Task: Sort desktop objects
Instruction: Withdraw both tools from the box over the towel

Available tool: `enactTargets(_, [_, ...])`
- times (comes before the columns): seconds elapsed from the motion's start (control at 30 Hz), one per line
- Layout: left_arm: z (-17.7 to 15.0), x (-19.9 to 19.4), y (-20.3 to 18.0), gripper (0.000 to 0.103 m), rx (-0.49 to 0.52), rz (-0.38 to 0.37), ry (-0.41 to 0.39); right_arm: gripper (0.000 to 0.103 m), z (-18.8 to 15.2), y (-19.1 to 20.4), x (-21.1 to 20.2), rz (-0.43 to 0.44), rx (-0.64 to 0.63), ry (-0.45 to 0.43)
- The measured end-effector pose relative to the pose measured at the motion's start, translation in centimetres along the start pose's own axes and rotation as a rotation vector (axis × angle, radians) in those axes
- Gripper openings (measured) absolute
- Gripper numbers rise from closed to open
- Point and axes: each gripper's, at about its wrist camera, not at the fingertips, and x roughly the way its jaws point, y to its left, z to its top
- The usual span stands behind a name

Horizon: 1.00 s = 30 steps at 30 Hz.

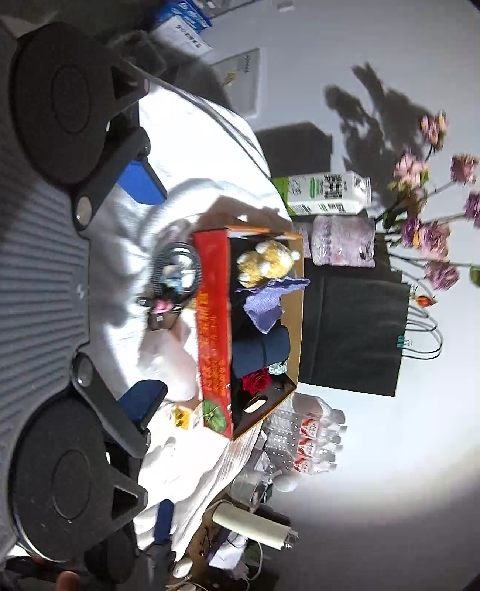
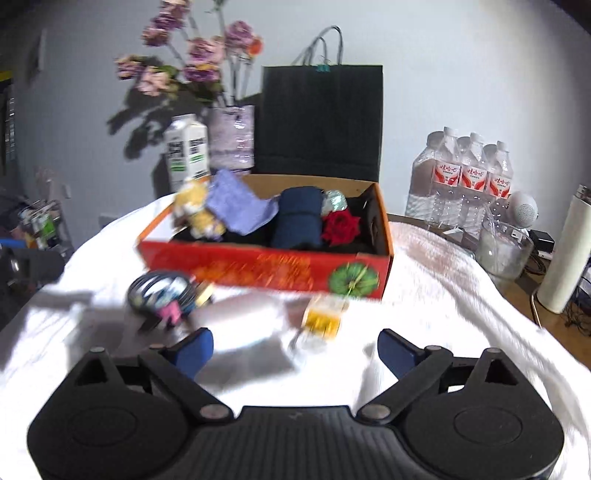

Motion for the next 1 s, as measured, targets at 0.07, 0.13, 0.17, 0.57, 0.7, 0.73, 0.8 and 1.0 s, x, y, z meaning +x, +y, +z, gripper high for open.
enactTargets(0.07, [-1.8,-1.5,-0.1,0.103,-0.03,0.01,-0.003,0.098,-1.7,0.2,-1.6,0.005,0.0,-0.005])
enactTargets(0.13, [-3.5,-2.5,0.0,0.103,-0.067,0.012,-0.004,0.098,-3.4,0.3,-3.2,0.012,0.015,-0.009])
enactTargets(0.17, [-4.4,-3.0,-0.1,0.103,-0.081,0.013,-0.009,0.098,-4.2,0.3,-3.8,0.019,0.024,-0.009])
enactTargets(0.57, [-9.0,-0.8,-1.7,0.103,-0.016,0.046,0.0,0.098,-9.1,1.1,-7.2,0.052,0.019,-0.053])
enactTargets(0.7, [-7.1,1.5,-1.1,0.103,0.002,0.04,-0.045,0.098,-8.3,1.8,-5.7,0.044,-0.001,-0.055])
enactTargets(0.73, [-6.5,2.4,-0.9,0.103,0.014,0.033,-0.055,0.098,-7.9,1.9,-5.2,0.038,-0.008,-0.054])
enactTargets(0.8, [-5.3,4.4,-0.5,0.103,0.03,0.035,-0.053,0.098,-7.2,2.1,-4.0,0.026,-0.019,-0.053])
enactTargets(1.0, [-2.3,10.5,2.4,0.095,-0.037,0.037,-0.021,0.098,-4.7,2.9,0.3,0.019,-0.046,-0.045])
